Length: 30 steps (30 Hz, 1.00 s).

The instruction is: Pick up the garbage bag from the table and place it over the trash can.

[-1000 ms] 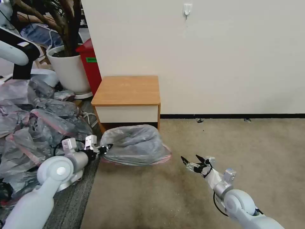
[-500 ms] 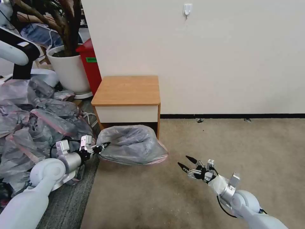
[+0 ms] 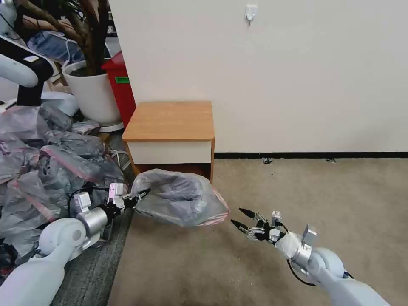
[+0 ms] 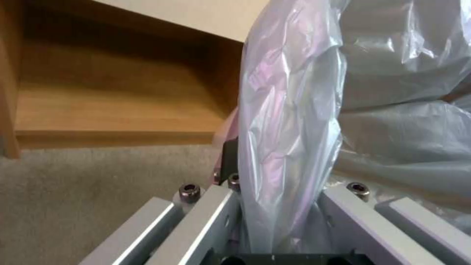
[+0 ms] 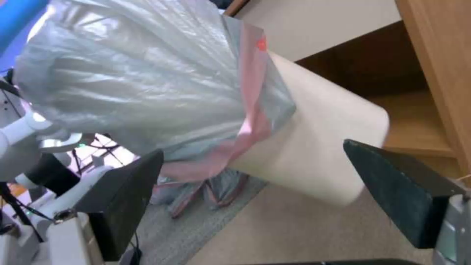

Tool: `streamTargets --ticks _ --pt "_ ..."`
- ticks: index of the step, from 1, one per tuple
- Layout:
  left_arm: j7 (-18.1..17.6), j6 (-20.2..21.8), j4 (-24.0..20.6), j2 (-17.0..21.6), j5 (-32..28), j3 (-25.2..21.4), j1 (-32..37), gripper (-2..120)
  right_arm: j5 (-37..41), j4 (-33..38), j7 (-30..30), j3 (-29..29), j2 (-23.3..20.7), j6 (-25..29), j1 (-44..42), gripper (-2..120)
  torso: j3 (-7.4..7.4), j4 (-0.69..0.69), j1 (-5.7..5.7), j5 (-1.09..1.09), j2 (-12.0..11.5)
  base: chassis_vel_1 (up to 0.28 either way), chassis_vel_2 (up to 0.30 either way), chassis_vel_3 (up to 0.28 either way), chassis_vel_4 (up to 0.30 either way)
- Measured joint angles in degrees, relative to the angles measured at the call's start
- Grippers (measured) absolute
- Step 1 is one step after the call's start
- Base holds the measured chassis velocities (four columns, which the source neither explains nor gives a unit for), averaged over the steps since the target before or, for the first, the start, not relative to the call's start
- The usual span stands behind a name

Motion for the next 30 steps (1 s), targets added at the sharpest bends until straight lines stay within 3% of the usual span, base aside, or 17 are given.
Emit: streamTargets --ticks 10,18,30 --pt "-0.1 -0.1 -1.8 -0.1 0.1 0.0 0.6 3 0.0 -0.8 0.6 -2.0 0.1 -0.2 2.0 94 0.0 0.0 0.0 0.0 0.0 0.0 0.0 0.0 0.0" --pt "-0.2 -0.1 -1.9 -0.5 0.4 0.2 0.8 3 0.2 -0.8 0.9 -2.5 0.3 -0.3 2.6 86 0.0 0.0 0.0 0.0 0.0 0.0 0.0 0.0 0.0" --pt "-0.3 -0.1 -1.9 -0.7 0.7 0.6 0.5 3 0.3 -0.9 0.9 -2.6 0.7 -0.2 2.8 44 0.0 0.0 0.0 0.0 0.0 0.0 0.0 0.0 0.0"
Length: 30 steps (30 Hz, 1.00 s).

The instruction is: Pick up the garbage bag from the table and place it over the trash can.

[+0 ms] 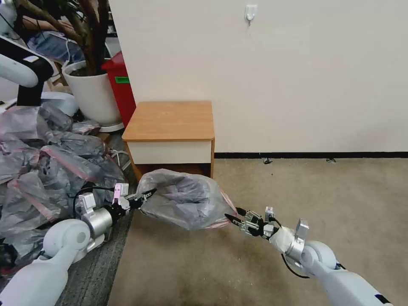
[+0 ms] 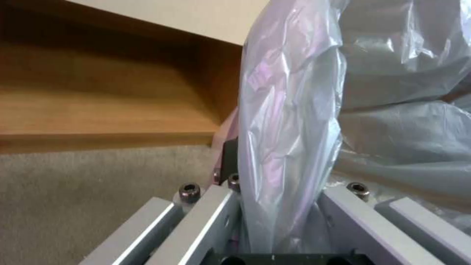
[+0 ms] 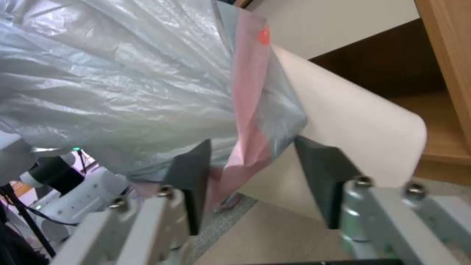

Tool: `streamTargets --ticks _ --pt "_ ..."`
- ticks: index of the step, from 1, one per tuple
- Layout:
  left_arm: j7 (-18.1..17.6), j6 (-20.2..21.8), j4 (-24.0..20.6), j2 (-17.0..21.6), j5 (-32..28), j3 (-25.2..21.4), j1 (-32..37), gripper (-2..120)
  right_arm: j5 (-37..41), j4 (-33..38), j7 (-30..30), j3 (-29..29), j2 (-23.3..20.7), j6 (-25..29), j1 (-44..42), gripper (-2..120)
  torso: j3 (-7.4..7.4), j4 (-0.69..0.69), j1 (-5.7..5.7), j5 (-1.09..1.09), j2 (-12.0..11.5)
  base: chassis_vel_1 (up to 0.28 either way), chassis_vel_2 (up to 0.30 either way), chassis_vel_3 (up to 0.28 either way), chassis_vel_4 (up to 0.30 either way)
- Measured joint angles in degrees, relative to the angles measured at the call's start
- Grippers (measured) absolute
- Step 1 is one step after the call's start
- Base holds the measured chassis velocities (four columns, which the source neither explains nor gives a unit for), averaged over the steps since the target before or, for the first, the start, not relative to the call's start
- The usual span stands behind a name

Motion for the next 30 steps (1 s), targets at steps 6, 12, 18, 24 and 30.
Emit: streamTargets --ticks 6,12,18,24,30 --pt "0.0 0.0 0.0 -0.1 0.0 0.0 0.1 3 -0.2 -0.2 0.3 -0.1 0.2 0.1 0.1 21 0.0 0.0 0.0 0.0 0.0 0.0 0.0 0.0 0.0" --pt "0.1 0.0 -0.4 -0.3 0.0 0.0 0.2 3 -0.7 -0.2 1.5 -0.2 0.4 0.3 0.2 0 0.0 0.0 0.0 0.0 0.0 0.0 0.0 0.0 0.0" --pt "0.3 0.1 -0.4 -0.6 0.0 0.0 0.3 3 -2.6 -0.3 4.2 -0.4 0.6 1.1 0.4 0 0.0 0.0 0.0 0.0 0.0 0.0 0.0 0.0 0.0" --pt "0.5 0.1 -0.7 -0.8 0.0 0.1 0.6 3 -5.1 -0.8 7.0 -0.8 1.0 1.8 0.9 0 0.0 0.0 0.0 0.0 0.0 0.0 0.0 0.0 0.0" --pt "0.7 0.1 -1.1 -0.8 0.1 -0.1 1.1 3 -8.0 -1.4 10.1 -1.3 1.7 2.7 1.4 0 0.0 0.0 0.0 0.0 0.0 0.0 0.0 0.0 0.0"
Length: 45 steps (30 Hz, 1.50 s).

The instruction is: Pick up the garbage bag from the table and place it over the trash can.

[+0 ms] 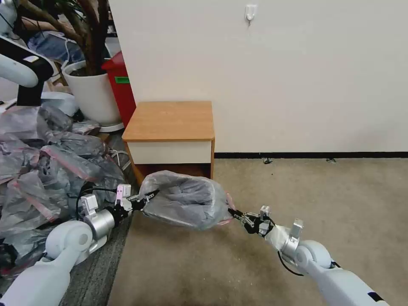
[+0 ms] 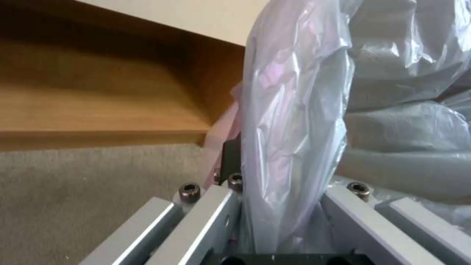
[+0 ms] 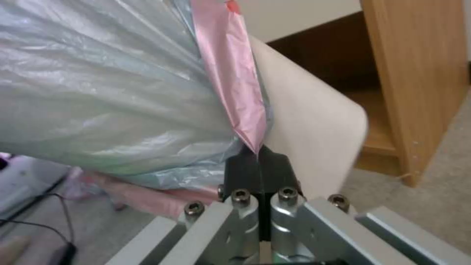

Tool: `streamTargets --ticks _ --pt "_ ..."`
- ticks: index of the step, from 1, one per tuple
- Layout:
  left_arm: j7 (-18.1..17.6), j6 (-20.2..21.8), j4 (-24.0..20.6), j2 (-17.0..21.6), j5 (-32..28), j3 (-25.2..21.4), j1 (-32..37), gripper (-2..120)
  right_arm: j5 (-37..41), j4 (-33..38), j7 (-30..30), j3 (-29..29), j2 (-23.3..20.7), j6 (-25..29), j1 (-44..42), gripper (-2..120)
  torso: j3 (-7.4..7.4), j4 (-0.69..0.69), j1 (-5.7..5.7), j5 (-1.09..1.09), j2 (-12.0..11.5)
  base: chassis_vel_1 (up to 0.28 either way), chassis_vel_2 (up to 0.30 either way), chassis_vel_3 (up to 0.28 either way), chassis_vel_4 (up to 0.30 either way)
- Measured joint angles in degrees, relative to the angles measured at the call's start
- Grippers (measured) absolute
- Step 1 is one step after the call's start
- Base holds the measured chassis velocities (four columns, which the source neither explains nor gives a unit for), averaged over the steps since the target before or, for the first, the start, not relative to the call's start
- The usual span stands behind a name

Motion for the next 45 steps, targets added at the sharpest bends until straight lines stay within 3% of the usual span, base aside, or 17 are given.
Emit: streamTargets --ticks 20,31,45 --pt "1.0 -0.1 -0.4 -0.6 1.3 -0.3 1.4 3 -5.8 -0.6 9.6 -1.5 1.0 3.3 0.1 2 0.0 0.0 0.0 0.0 0.0 0.0 0.0 0.0 0.0" --pt "-0.2 -0.7 1.0 -0.8 1.5 0.2 -0.4 2 -5.1 0.6 9.9 -0.7 -0.3 4.8 -1.4 38 0.0 0.0 0.0 0.0 0.0 0.0 0.0 0.0 0.0" --pt "-2.4 -2.2 2.6 -0.9 1.4 0.1 -1.7 2 -5.2 1.9 10.3 2.4 -2.3 6.7 -4.0 93 0.0 0.0 0.0 0.01 0.0 0.0 0.0 0.0 0.0"
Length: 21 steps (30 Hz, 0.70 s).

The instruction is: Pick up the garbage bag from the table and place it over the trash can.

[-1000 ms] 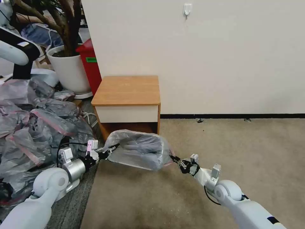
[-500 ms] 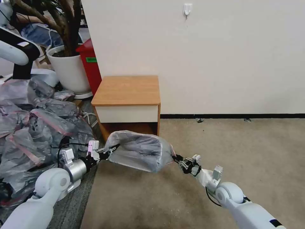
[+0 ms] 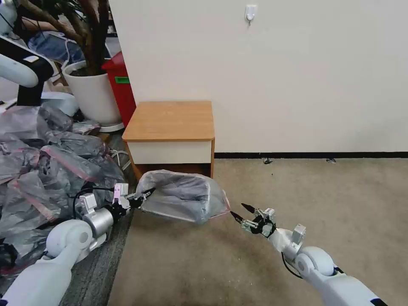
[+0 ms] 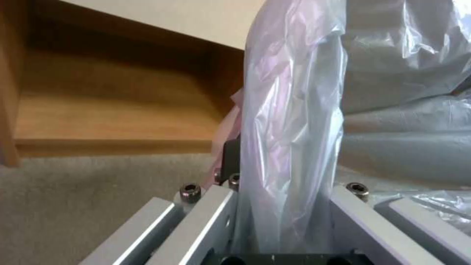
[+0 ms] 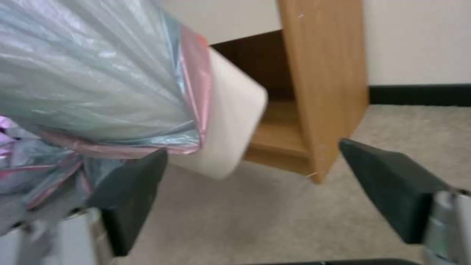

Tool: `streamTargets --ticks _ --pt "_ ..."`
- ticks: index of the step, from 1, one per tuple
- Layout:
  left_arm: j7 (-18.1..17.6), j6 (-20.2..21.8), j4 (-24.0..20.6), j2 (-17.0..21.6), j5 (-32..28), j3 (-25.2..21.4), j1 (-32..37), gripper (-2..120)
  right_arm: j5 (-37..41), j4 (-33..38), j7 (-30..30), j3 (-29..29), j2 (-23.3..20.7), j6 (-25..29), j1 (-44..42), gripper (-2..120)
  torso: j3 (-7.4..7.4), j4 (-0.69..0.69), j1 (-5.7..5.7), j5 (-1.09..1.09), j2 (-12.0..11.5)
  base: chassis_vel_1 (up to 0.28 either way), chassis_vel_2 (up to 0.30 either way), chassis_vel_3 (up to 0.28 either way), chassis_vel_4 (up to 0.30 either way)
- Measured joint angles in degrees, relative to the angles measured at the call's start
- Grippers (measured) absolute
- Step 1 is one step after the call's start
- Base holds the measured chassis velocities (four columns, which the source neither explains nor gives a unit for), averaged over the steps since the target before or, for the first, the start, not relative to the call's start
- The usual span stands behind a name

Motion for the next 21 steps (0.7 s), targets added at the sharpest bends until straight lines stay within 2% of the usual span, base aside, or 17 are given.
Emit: streamTargets --ticks 5,8,9,13,21 --pt "-3.0 -1.8 -1.1 -0.3 0.0 0.4 0.3 2 -4.6 2.4 4.2 3.1 -1.0 -0.2 -1.3 105 0.0 0.0 0.0 0.0 0.0 0.0 0.0 0.0 0.0" --pt "-5.9 -3.8 -2.5 -0.9 0.7 1.0 0.8 2 -9.7 6.2 5.7 7.5 -1.9 0.1 -3.1 111 0.0 0.0 0.0 0.0 0.0 0.0 0.0 0.0 0.0" --pt "-5.9 -3.8 -2.5 -0.9 0.7 1.0 0.8 2 -9.7 6.2 5.7 7.5 -1.9 0.1 -3.1 111 0.0 0.0 0.0 0.0 0.0 0.0 0.0 0.0 0.0" --pt "-10.4 -5.2 -5.2 -2.1 2.0 1.6 2.0 2 -13.4 13.8 8.1 11.4 -2.9 -0.1 -6.1 115 0.0 0.0 0.0 -0.01 0.0 0.0 0.0 0.0 0.0" --pt "-13.5 -5.6 -10.6 -4.8 5.5 1.8 6.7 2 -17.0 24.7 10.3 12.9 -3.2 -0.1 -10.9 111 0.0 0.0 0.0 0.0 0.0 0.0 0.0 0.0 0.0"
